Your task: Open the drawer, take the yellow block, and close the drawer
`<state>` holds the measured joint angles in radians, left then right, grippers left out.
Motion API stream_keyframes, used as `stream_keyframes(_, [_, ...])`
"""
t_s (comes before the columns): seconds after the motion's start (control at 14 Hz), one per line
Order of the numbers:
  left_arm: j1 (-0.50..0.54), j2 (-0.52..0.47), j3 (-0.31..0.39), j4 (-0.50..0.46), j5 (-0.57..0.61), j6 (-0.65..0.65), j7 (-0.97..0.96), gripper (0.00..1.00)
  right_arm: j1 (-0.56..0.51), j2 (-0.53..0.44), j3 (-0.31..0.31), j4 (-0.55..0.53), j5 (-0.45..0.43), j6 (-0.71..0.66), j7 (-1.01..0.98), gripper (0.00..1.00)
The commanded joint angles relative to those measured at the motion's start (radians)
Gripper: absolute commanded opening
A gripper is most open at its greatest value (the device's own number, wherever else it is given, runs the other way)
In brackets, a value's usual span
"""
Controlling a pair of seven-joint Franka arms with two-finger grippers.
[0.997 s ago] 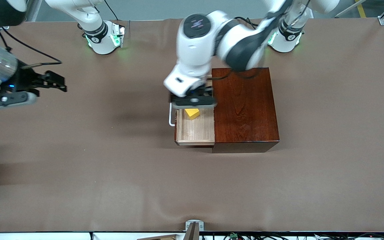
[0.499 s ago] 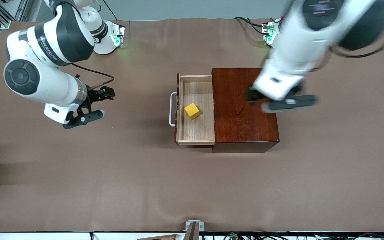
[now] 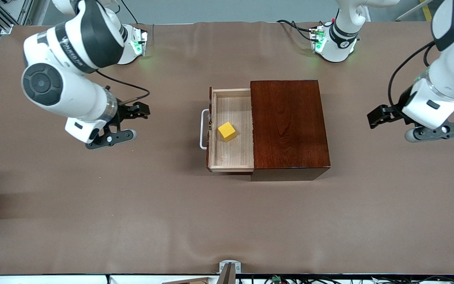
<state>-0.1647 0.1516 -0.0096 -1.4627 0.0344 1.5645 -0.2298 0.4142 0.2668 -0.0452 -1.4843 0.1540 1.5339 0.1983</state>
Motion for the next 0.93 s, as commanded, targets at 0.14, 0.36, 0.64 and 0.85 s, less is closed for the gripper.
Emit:
stream_keyframes(0.14, [0.057, -0.04, -0.012, -0.057, -0.044, 0.005, 0.167, 1.0, 0.047, 0.005, -0.008, 0.013, 0.035, 0.006, 0.283, 1.0])
stream_keyframes(0.36, [0.07, -0.038, -0.01, -0.057, -0.042, 0.014, 0.251, 1.0, 0.086, 0.006, -0.008, 0.013, 0.044, 0.041, 0.464, 1.0])
stream_keyframes(0.64, [0.07, -0.038, -0.009, -0.057, -0.04, 0.012, 0.256, 1.0, 0.179, 0.038, -0.01, 0.012, 0.035, 0.113, 0.778, 1.0])
stream_keyframes(0.85, [0.07, -0.035, -0.007, -0.057, -0.041, 0.009, 0.234, 1.0, 0.212, 0.071, -0.01, 0.013, 0.039, 0.158, 1.022, 1.0])
